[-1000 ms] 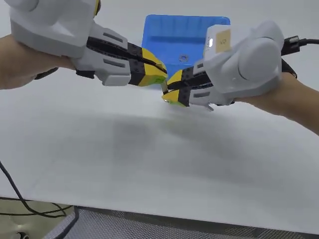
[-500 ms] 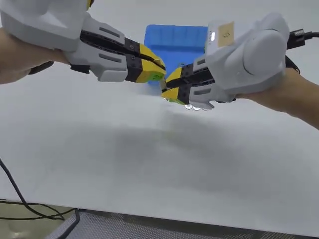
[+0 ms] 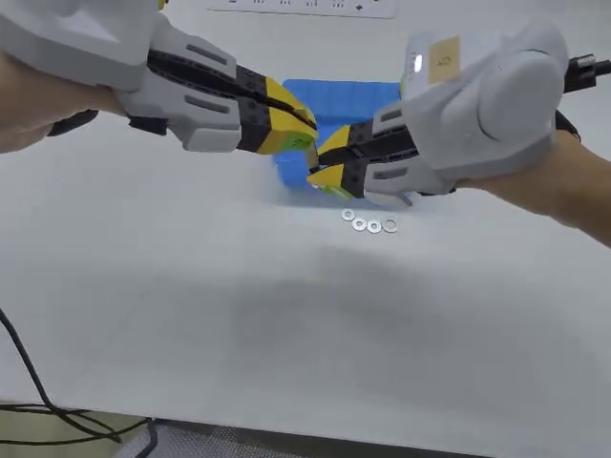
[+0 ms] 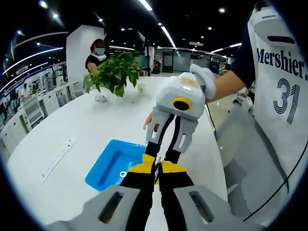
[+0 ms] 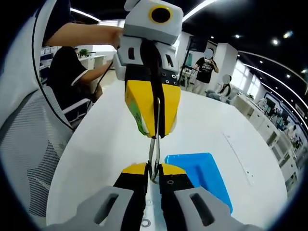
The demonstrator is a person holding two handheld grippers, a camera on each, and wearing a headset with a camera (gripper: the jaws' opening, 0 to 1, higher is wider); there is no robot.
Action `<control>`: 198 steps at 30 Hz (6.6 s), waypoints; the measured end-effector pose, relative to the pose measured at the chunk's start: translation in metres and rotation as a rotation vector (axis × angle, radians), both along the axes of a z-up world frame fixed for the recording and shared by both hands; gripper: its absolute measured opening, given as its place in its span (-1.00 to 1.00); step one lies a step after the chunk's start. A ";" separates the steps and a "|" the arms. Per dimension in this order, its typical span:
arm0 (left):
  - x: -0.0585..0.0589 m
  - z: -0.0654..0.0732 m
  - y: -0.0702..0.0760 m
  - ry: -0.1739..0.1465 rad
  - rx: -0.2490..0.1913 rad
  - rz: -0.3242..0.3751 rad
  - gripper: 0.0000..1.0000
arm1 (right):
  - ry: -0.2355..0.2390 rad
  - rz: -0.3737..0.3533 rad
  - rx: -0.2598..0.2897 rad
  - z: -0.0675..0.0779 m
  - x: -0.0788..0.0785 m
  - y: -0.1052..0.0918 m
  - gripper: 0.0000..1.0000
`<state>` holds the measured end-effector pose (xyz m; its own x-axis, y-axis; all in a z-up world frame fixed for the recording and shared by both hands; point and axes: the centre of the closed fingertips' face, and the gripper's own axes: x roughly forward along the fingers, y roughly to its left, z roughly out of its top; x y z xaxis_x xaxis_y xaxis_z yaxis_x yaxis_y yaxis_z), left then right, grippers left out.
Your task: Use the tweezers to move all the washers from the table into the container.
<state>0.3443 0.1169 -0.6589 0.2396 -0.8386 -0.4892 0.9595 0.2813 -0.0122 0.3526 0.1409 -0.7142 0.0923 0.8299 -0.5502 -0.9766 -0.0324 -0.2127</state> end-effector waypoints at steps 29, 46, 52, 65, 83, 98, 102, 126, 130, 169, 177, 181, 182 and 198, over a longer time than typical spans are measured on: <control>0.083 -0.045 0.000 0.014 0.010 -0.011 -0.87 | 0.002 -0.024 -0.063 -0.052 0.079 0.001 -0.81; 0.090 -0.055 0.002 0.042 0.007 0.001 -0.88 | 0.058 -0.036 -0.064 -0.065 0.085 0.002 -0.78; 0.088 -0.052 0.000 0.022 0.016 -0.009 -0.88 | 0.048 -0.034 -0.065 -0.062 0.085 0.000 -0.78; 0.071 -0.014 -0.007 -0.070 0.018 -0.057 -0.88 | -0.013 -0.021 -0.031 -0.027 0.076 -0.007 -0.79; 0.016 0.014 -0.024 -0.105 0.015 -0.105 -0.88 | -0.034 0.001 -0.022 -0.002 0.026 -0.022 -0.80; -0.006 -0.030 -0.030 -0.015 0.012 -0.098 -0.87 | 0.038 -0.002 -0.057 -0.039 -0.013 -0.029 -0.81; -0.008 -0.041 -0.030 0.001 0.006 -0.090 -0.87 | 0.042 0.000 -0.075 -0.052 -0.015 -0.031 -0.81; 0.005 -0.055 -0.027 0.028 -0.024 -0.050 -0.87 | 0.060 -0.032 -0.081 -0.064 0.000 -0.029 -0.81; 0.005 -0.055 -0.028 0.030 -0.021 -0.050 -0.87 | 0.068 -0.033 -0.080 -0.066 -0.001 -0.029 -0.81; 0.014 -0.059 -0.029 0.089 0.034 -0.018 -0.86 | 0.133 -0.056 -0.076 -0.073 0.006 -0.030 -0.78; 0.016 -0.066 -0.030 0.135 0.057 -0.009 -0.85 | 0.145 -0.053 -0.082 -0.073 0.006 -0.030 -0.79; 0.015 -0.066 -0.032 0.137 0.056 -0.015 -0.84 | 0.140 -0.057 -0.081 -0.072 0.005 -0.031 -0.80; 0.016 -0.066 -0.033 0.134 0.055 -0.016 -0.84 | 0.133 -0.054 -0.082 -0.073 0.005 -0.031 -0.81; 0.012 -0.056 -0.026 0.061 0.053 -0.051 -0.86 | 0.107 -0.046 -0.074 -0.060 0.000 -0.029 -0.81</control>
